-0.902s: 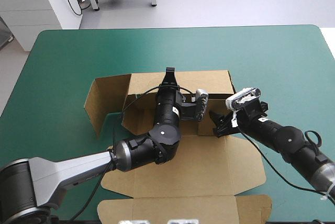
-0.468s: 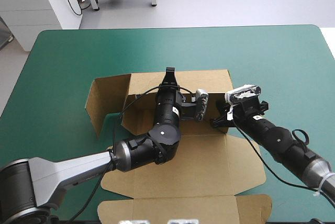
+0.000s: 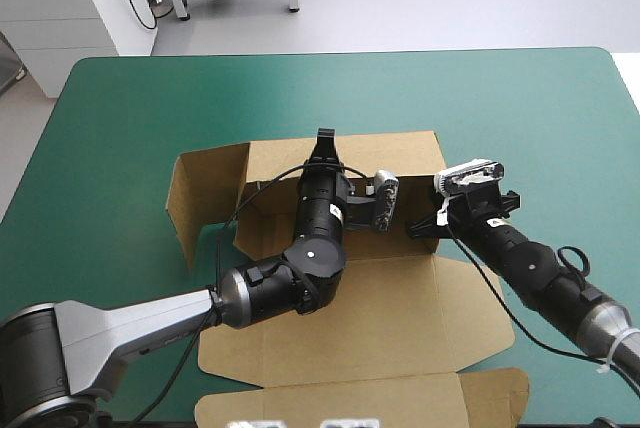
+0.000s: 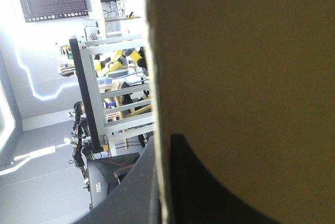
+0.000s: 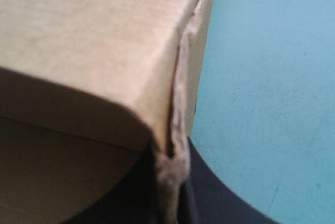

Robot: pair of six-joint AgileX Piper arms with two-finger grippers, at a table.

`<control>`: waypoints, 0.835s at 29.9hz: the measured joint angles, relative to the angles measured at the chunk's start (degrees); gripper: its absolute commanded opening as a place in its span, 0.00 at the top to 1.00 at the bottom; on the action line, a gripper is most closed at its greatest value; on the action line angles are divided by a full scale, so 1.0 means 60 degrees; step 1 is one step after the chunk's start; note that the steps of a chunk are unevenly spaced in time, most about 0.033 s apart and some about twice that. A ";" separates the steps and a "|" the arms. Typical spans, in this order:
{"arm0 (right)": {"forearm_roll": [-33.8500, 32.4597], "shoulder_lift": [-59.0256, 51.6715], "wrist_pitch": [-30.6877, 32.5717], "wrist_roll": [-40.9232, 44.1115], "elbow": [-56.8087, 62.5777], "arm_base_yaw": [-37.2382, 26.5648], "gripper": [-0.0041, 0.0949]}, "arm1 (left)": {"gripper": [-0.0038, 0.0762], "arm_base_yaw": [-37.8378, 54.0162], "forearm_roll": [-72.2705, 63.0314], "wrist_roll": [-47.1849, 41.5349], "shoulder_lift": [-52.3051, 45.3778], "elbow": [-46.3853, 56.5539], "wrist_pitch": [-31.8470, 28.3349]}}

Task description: Fold the box

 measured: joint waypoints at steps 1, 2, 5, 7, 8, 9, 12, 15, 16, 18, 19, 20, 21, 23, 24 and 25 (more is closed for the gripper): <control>0.0003 0.0000 -0.0009 0.0000 0.0000 0.0000 0.98 | 0.89 0.0000 0.0000 0.0000 0.0000 0.0000 -0.0020; 0.0011 0.0000 -0.0021 0.0000 0.0000 0.0000 0.98 | 0.84 0.0000 0.0000 0.0000 0.0000 0.0000 -0.0032; 0.0032 0.0000 -0.0087 -0.0053 0.0000 0.0000 0.98 | 0.63 0.0000 0.0000 0.0009 0.0000 0.0000 -0.0119; 0.0032 0.0037 -0.0087 -0.0220 -0.0062 0.0000 0.98 | 0.50 0.0000 0.0000 0.0009 0.0000 0.0000 -0.0178; 0.0032 0.0108 -0.0077 -0.0293 -0.0134 0.0000 0.98 | 0.44 0.0000 0.0000 0.0009 0.0000 0.0000 -0.0178; 0.0032 0.0211 -0.0067 -0.0376 -0.0233 -0.0010 0.98 | 0.42 0.0000 -0.0010 0.0002 0.0000 0.0000 -0.0182; 0.0032 0.0602 0.0183 -0.0498 -0.0587 -0.0213 0.98 | 0.40 -0.0056 -0.0264 -0.0319 0.0000 0.0000 -0.0093; 0.0032 0.1045 0.0707 -0.0531 -0.1058 -0.0691 0.98 | 0.41 -0.0370 -0.0706 -0.0524 0.0000 0.0000 0.0328; 0.0023 0.1200 0.0930 -0.0551 -0.1248 -0.0870 0.98 | 0.42 -0.0494 -0.0820 -0.0546 0.0000 0.0000 0.0415; 0.0001 0.1533 0.1397 -0.0637 -0.1646 -0.1193 0.98 | 0.43 -0.0796 -0.0912 -0.0598 0.0000 0.0000 0.0566; -0.0043 0.1687 0.1684 -0.0698 -0.1848 -0.1363 0.98 | 0.45 -0.0963 -0.0912 -0.0607 0.0000 0.0000 0.0620; -0.0127 0.1838 0.1987 -0.0752 -0.2054 -0.1521 0.98 | 0.46 -0.1124 -0.0912 -0.0628 0.0000 0.0000 0.0683; -0.0236 0.1957 0.2247 -0.0797 -0.2217 -0.1634 0.98 | 0.47 -0.1272 -0.0912 -0.0637 0.0000 0.0000 0.0739; -0.0587 0.2233 0.2836 -0.0789 -0.2597 -0.1873 0.98 | 0.48 -0.1512 -0.0903 -0.0624 0.0000 0.0000 0.0761; -0.0792 0.2329 0.3061 -0.0735 -0.2741 -0.1975 0.98 | 0.48 -0.1622 -0.0880 -0.0604 0.0000 0.0000 0.0761; -0.1027 0.2472 0.3325 -0.0538 -0.2952 -0.2049 0.98 | 0.49 -0.1710 -0.0892 -0.0559 0.0000 0.0000 0.0708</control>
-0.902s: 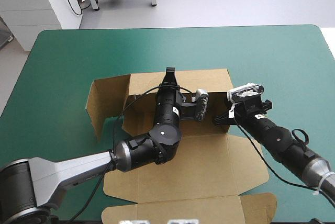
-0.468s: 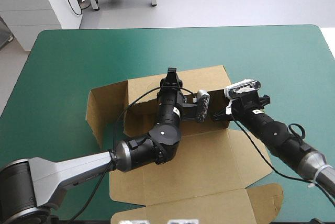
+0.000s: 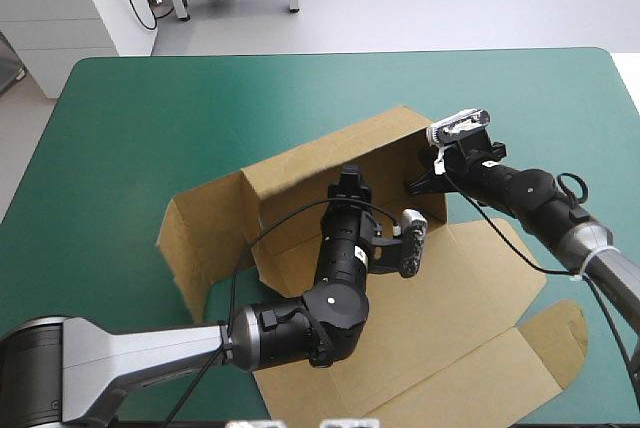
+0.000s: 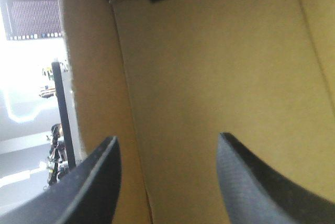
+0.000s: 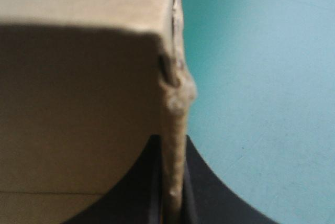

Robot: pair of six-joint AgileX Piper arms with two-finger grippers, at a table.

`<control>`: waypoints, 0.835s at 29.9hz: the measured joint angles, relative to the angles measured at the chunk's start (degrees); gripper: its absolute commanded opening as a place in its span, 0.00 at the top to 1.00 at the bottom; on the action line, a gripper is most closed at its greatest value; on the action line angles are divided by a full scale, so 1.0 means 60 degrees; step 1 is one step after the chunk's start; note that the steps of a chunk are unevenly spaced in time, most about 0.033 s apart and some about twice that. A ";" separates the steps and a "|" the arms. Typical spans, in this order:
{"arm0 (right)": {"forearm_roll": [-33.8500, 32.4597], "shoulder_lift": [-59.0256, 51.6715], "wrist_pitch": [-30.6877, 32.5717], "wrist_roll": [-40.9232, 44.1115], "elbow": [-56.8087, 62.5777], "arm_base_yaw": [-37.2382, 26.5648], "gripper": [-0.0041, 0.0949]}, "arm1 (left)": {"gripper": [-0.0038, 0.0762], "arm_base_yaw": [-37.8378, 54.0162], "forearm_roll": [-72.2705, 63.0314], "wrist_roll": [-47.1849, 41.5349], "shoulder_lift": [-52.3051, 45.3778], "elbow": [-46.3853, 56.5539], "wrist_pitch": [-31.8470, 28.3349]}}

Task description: Fold the box

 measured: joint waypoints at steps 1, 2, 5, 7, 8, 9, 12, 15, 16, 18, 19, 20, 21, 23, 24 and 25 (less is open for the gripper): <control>-0.0247 0.0094 0.0138 0.0213 -0.0136 -0.0072 0.98 | 0.50 -0.0061 -0.0048 0.0063 0.0000 0.0000 -0.0037; -0.0463 0.0204 0.0226 0.0467 -0.0298 -0.0107 0.98 | 0.52 -0.0103 -0.0126 0.0196 0.0000 0.0000 -0.0079; -0.1313 0.0383 0.0464 0.1546 -0.0649 -0.0151 0.98 | 0.61 -0.0106 -0.0658 0.0821 0.0000 0.0000 -0.0090; -0.1861 0.0463 0.0565 0.2151 -0.0837 -0.0161 0.98 | 0.66 -0.0106 -0.1379 0.1620 0.0000 -0.0021 -0.0080; -0.2046 0.0494 0.0597 0.2362 -0.0904 -0.0161 0.98 | 0.70 -0.0106 -0.1902 0.2053 0.0000 -0.0080 -0.0090; -0.2297 0.0532 0.0648 0.2652 -0.0999 -0.0161 0.98 | 0.74 -0.0106 -0.2494 0.2576 0.0000 -0.0156 -0.0097; -0.2726 0.0592 0.0771 0.3227 -0.1199 -0.0161 0.98 | 0.87 -0.0106 -0.4309 0.4073 0.0000 -0.0516 -0.0016; -0.3116 0.0682 0.0911 0.3691 -0.1376 -0.0161 0.98 | 0.96 -0.0106 -0.6212 0.5571 0.0000 -0.1045 0.0360; -0.3211 0.0717 0.0959 0.3816 -0.1436 -0.0161 0.98 | 0.96 -0.0083 -0.6721 0.6104 -0.0025 -0.1272 0.0526; -0.3426 0.0775 0.1088 0.4045 -0.1554 -0.0161 0.98 | 0.96 0.0105 -0.8113 0.7111 -0.0121 -0.1829 0.0935; -0.3504 0.0785 0.1123 0.4152 -0.1599 -0.0161 0.98 | 0.96 0.0315 -0.8714 0.7507 -0.0163 -0.2098 0.1154; -0.3590 0.0824 0.1153 0.4267 -0.1635 -0.0161 0.98 | 0.96 0.0609 -0.9471 0.7978 -0.0197 -0.2472 0.1487; -0.3662 0.0847 0.1163 0.4361 -0.1657 -0.0161 0.98 | 0.96 0.0995 -1.0220 0.8394 -0.0242 -0.2864 0.1799; -0.3736 0.0869 0.1196 0.4434 -0.1701 -0.0161 0.98 | 0.96 0.1855 -1.1463 0.8970 -0.0280 -0.3547 0.2086; -0.3774 0.0879 0.1206 0.4459 -0.1711 -0.0161 0.98 | 0.96 0.2388 -1.2089 0.9211 -0.0313 -0.3880 0.2162; -0.3793 0.0879 0.1234 0.4483 -0.1711 -0.0161 0.98 | 0.96 0.2830 -1.2699 0.9379 -0.0339 -0.4183 0.2218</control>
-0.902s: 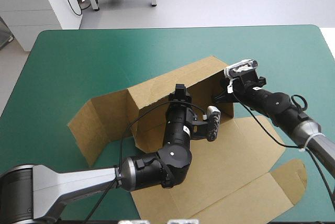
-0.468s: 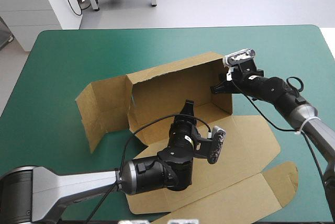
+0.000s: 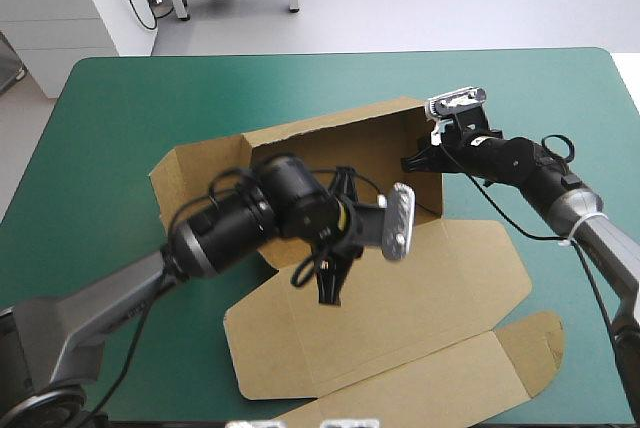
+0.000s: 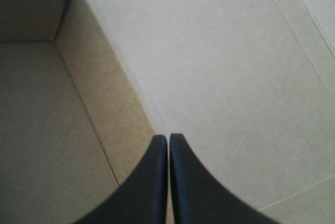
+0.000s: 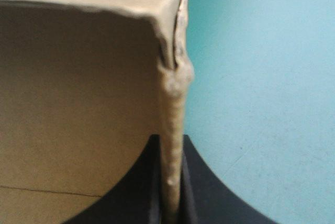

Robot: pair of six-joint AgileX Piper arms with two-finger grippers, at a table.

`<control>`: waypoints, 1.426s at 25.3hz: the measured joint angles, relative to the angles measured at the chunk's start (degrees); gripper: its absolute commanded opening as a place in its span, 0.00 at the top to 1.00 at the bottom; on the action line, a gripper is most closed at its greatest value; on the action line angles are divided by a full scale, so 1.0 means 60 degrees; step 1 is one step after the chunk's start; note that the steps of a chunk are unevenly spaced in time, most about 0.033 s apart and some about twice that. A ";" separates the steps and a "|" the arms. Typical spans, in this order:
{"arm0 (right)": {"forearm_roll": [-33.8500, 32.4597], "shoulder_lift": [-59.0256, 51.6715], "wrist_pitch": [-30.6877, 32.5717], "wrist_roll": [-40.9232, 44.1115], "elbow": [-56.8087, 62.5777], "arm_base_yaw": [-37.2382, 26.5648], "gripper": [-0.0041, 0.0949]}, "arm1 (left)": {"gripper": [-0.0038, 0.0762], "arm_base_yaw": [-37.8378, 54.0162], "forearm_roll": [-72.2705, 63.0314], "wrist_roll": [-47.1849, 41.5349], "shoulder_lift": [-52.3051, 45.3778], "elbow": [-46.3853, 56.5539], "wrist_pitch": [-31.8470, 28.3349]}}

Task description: Fold the box

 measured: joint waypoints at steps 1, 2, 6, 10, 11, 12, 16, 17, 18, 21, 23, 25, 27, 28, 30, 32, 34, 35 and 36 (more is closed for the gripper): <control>-0.0062 0.0000 0.0015 0.0055 0.0000 0.0000 0.98 | 0.96 0.0565 -0.0516 0.0164 -0.0010 -0.0273 0.0034; -0.0145 0.0000 0.0025 0.0153 -0.0010 0.0000 0.98 | 0.96 0.1131 -0.1045 0.0266 -0.0032 -0.0522 0.0062; -0.0636 0.0000 0.0033 0.0679 -0.0035 0.0000 0.98 | 0.96 0.3257 -0.2809 0.0407 -0.0174 -0.1193 0.0112; -0.1074 0.0000 0.0053 0.1148 -0.0076 0.0000 0.98 | 0.96 0.5474 -0.4318 0.0440 -0.0450 -0.1354 0.0156; -0.1161 0.0000 0.0072 0.1241 -0.0078 0.0000 0.98 | 0.96 0.5903 -0.4607 0.0440 -0.0525 -0.1354 0.0168; -0.1256 0.0000 0.0103 0.1351 -0.0086 0.0000 0.98 | 0.96 0.6933 -0.5044 0.0429 -0.0651 -0.1354 0.0185; -0.1559 0.0000 0.0140 0.1721 -0.0097 0.0000 0.98 | 0.96 0.9583 -0.5606 -0.0212 -0.0917 -0.1213 0.0187; -0.1626 0.0000 0.0140 0.1806 -0.0097 0.0000 0.98 | 0.96 1.0280 -0.5667 -0.0541 -0.0974 -0.0986 0.0187; -0.1640 0.0000 0.0140 0.1846 -0.0097 0.0000 0.98 | 0.96 1.0559 -0.5686 -0.0714 -0.0996 -0.0815 0.0187; -0.1696 0.0000 0.0140 0.2091 -0.0115 0.0000 0.98 | 0.96 1.1603 -0.5747 -0.0958 -0.1099 0.0133 0.0176; -0.2004 0.0126 0.0489 0.2591 -0.0442 0.0000 0.98 | 0.96 1.2201 -0.6015 -0.0958 -0.1168 0.1052 0.0176; -0.2466 0.0299 0.1043 0.3097 -0.0899 0.0000 0.98 | 0.96 1.2539 -0.6301 -0.0911 -0.1197 0.1591 0.0169; -0.3096 0.0576 0.2106 0.3806 -0.1715 0.0000 0.98 | 0.96 1.2811 -0.6548 -0.0816 -0.1202 0.2144 0.0144; -0.3535 0.0761 0.2844 0.4345 -0.2312 0.0000 0.98 | 0.96 1.2935 -0.6616 -0.0727 -0.1229 0.2372 0.0132; -0.3940 0.0950 0.3869 0.4883 -0.2969 0.0009 0.98 | 0.96 1.2986 -0.6641 -0.0662 -0.1284 0.2489 0.0097; -0.4275 0.1082 0.4780 0.5324 -0.3519 0.0009 0.97 | 0.96 1.2999 -0.6767 -0.0613 -0.1317 0.2520 0.0082; -0.4607 0.1194 0.5713 0.5767 -0.4054 -0.0001 0.97 | 0.96 1.2999 -0.6862 -0.0592 -0.1349 0.2531 0.0074; -0.4720 0.1234 0.6056 0.5904 -0.4267 -0.0001 0.97 | 0.96 1.2999 -0.6871 -0.0581 -0.1349 0.2531 0.0074; -0.4803 0.1274 0.6505 0.6049 -0.4524 -0.0001 0.97 | 0.96 1.2999 -0.6874 -0.0568 -0.1349 0.2554 0.0063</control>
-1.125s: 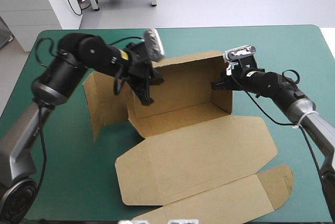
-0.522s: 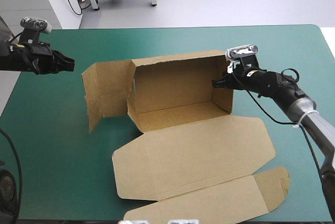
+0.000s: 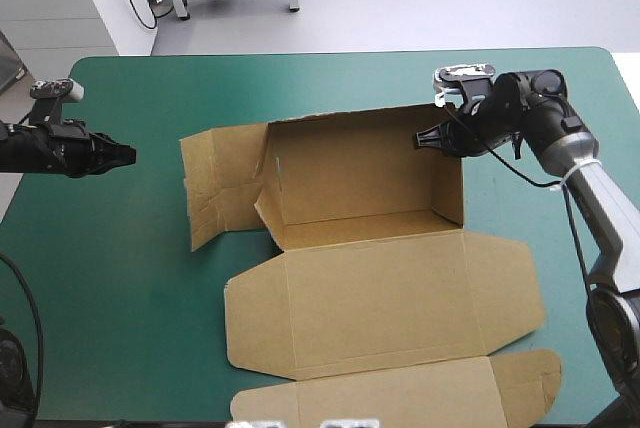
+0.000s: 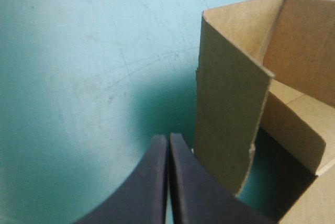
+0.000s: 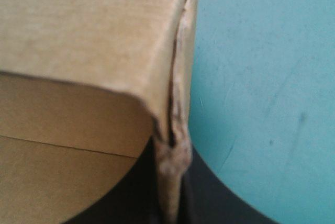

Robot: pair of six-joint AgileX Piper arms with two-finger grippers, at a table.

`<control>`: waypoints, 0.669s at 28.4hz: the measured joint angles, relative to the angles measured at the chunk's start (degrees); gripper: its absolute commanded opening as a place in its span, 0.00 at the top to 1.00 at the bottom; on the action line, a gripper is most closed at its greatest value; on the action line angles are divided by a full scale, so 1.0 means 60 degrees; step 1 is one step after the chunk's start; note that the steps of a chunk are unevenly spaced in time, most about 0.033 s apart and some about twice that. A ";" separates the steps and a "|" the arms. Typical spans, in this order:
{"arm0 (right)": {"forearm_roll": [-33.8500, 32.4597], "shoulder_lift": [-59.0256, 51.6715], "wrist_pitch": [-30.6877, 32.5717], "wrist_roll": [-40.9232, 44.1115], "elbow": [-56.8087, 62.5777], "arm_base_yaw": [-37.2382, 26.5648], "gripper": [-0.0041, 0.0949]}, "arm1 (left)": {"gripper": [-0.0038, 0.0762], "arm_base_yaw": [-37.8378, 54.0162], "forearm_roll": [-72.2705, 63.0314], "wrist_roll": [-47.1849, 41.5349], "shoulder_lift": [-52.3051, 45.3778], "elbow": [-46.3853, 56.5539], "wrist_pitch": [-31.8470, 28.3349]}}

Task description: Fold the box

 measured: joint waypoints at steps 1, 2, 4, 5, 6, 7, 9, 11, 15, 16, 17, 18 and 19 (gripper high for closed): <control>-0.0058 0.0048 0.0480 0.0119 -0.0262 0.0000 0.97 | 0.96 0.0000 0.0000 0.0009 0.0000 0.0000 0.0000; -0.0089 0.0096 0.0970 0.0225 -0.0504 0.0000 0.97 | 0.96 0.0000 -0.0008 0.0009 0.0000 0.0000 0.0000; -0.0099 0.0179 0.1561 0.0332 -0.0828 0.0000 0.97 | 0.96 0.0000 -0.0026 0.0009 -0.0008 0.0000 0.0000; -0.0050 0.0202 0.1678 0.0350 -0.0889 0.0000 0.97 | 0.96 0.0000 -0.0026 0.0009 -0.0008 0.0000 -0.0008; 0.0035 0.0221 0.1767 0.0350 -0.0920 0.0000 0.97 | 0.96 0.0000 -0.0026 0.0009 -0.0008 0.0000 -0.0008; 0.0152 0.0250 0.1825 0.0325 -0.0920 0.0000 0.97 | 0.96 0.0000 -0.0026 0.0009 -0.0008 0.0000 -0.0017; 0.0311 0.0334 0.1888 0.0324 -0.0920 0.0000 0.97 | 0.96 0.0000 -0.0026 0.0009 -0.0008 0.0007 -0.0017; 0.0370 0.0507 0.1907 0.0314 -0.0920 0.0000 0.97 | 0.96 0.0000 -0.0026 0.0009 -0.0008 0.0007 -0.0017; 0.0216 0.1051 0.1791 0.0291 -0.0948 0.0000 0.97 | 0.96 0.0000 -0.0026 0.0009 -0.0008 0.0007 -0.0019; 0.0190 0.1194 0.1690 0.0291 -0.1008 0.0000 0.97 | 0.96 0.0000 -0.0026 0.0009 -0.0008 0.0010 -0.0019; 0.0160 0.1327 0.1588 0.0291 -0.1058 0.0000 0.97 | 0.96 0.0000 -0.0026 0.0009 -0.0008 0.0010 -0.0019; 0.0138 0.1581 0.1426 0.0320 -0.1162 0.0000 0.97 | 0.96 0.0000 -0.0026 0.0009 -0.0008 0.0010 -0.0019; 0.0134 0.1723 0.1360 0.0355 -0.1226 0.0000 0.97 | 0.96 0.0000 -0.0026 0.0009 -0.0008 0.0010 -0.0019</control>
